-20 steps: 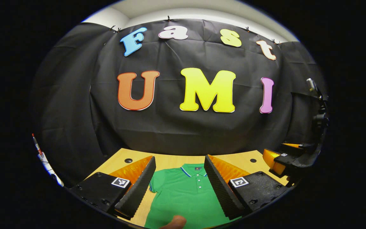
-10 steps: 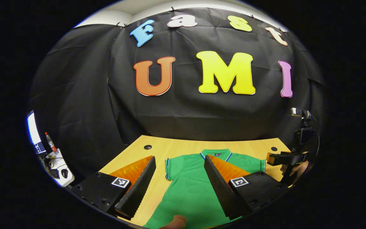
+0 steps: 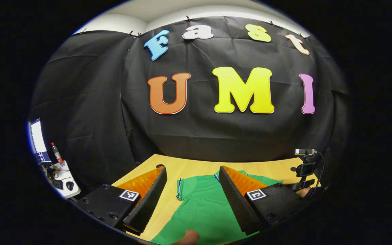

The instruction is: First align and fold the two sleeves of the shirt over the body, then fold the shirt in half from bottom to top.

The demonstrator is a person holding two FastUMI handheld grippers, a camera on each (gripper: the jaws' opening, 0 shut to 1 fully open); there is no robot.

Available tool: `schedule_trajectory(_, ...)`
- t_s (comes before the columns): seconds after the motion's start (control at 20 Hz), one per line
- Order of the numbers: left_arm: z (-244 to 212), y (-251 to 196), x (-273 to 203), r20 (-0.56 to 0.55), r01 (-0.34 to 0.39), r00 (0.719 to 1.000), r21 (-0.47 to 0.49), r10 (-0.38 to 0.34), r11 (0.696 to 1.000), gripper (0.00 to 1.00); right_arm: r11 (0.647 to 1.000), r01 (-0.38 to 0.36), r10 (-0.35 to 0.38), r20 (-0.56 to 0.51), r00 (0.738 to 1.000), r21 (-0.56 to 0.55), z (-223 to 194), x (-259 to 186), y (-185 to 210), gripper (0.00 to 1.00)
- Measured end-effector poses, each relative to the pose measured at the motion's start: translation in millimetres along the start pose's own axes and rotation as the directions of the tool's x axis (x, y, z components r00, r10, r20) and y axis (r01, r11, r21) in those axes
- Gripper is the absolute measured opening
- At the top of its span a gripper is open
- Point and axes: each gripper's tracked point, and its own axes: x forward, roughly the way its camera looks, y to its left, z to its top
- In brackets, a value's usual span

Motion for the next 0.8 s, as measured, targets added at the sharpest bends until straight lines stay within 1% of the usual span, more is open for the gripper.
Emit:
schedule_trajectory(0.05, -3.2, 2.6, -1.1, -0.005, -0.001, 1.000, -0.003, 0.001, 1.000, 0.99, 1.000, -0.001, 0.001, -0.011, 1.000, 0.013, -1.4, 2.6, 1.1, 0.95)
schedule_trajectory(0.1, -7.5, 7.0, -1.7, -0.018, -0.009, 1.000, -0.007, 0.009, 1.000, 0.99, 0.999, -0.016, 0.017, -0.021, 1.000, 0.029, -0.9, 4.8, 4.9, 0.89)
schedule_trajectory(0.15, -13.3, 12.7, -2.3, -0.031, -0.021, 0.999, -0.006, 0.021, 1.000, 0.98, 0.999, -0.022, 0.023, -0.029, 0.999, 0.036, -2.2, 7.6, 6.0, 0.89)
schedule_trajectory(0.2, -18.7, 17.8, -3.1, -0.044, -0.028, 0.999, -0.002, 0.028, 1.000, 0.99, 0.999, -0.030, 0.032, -0.041, 0.999, 0.044, -2.8, 9.9, 8.8, 0.77)
schedule_trajectory(0.25, -22.9, 23.6, -3.9, -0.053, -0.039, 0.998, 0.002, 0.039, 0.999, 0.99, 0.998, -0.035, 0.036, -0.034, 0.999, 0.049, 0.6, 11.6, 9.1, 0.78)
schedule_trajectory(0.3, -27.2, 29.4, -4.8, -0.061, -0.046, 0.997, 0.003, 0.046, 0.999, 0.99, 0.997, -0.048, 0.050, -0.038, 0.998, 0.058, 0.7, 12.0, 13.0, 0.75)
schedule_trajectory(0.35, -30.4, 33.9, -6.3, -0.069, -0.050, 0.996, 0.002, 0.050, 0.999, 0.99, 0.998, -0.022, 0.025, -0.042, 0.999, 0.066, 1.2, 12.8, 7.7, 0.77)
schedule_trajectory(0.5, -36.0, 43.9, -8.1, -0.083, -0.060, 0.995, -0.005, 0.059, 0.998, 0.99, 0.994, -0.029, 0.035, -0.052, 0.998, 0.102, 0.0, 13.5, 11.3, 0.39)
schedule_trajectory(0.55, -37.9, 46.4, -9.1, -0.091, -0.064, 0.994, -0.008, 0.063, 0.998, 0.99, 0.995, -0.032, 0.037, -0.055, 0.998, 0.093, -1.4, 12.3, 11.3, 0.39)
schedule_trajectory(0.6, -39.0, 48.8, -10.4, -0.093, -0.069, 0.993, -0.009, 0.067, 0.998, 0.99, 0.996, -0.023, 0.027, -0.053, 0.998, 0.082, -1.3, 13.8, 10.0, 0.51)
schedule_trajectory(0.65, -38.7, 49.6, -11.8, -0.096, -0.066, 0.993, -0.011, 0.065, 0.998, 0.99, 0.998, 0.019, -0.016, -0.061, 0.998, 0.061, -0.7, 9.7, 0.9, 0.51)
schedule_trajectory(0.75, -37.7, 50.9, -13.5, -0.091, -0.064, 0.994, -0.008, 0.063, 0.998, 0.99, 0.998, 0.023, -0.019, -0.060, 0.998, 0.058, -1.8, 12.1, 2.1, 0.11)
schedule_trajectory(0.8, -37.0, 51.3, -14.0, -0.089, -0.063, 0.994, -0.006, 0.062, 0.998, 0.99, 0.998, 0.020, -0.017, -0.059, 0.998, 0.052, -1.6, 14.0, 2.2, 0.13)
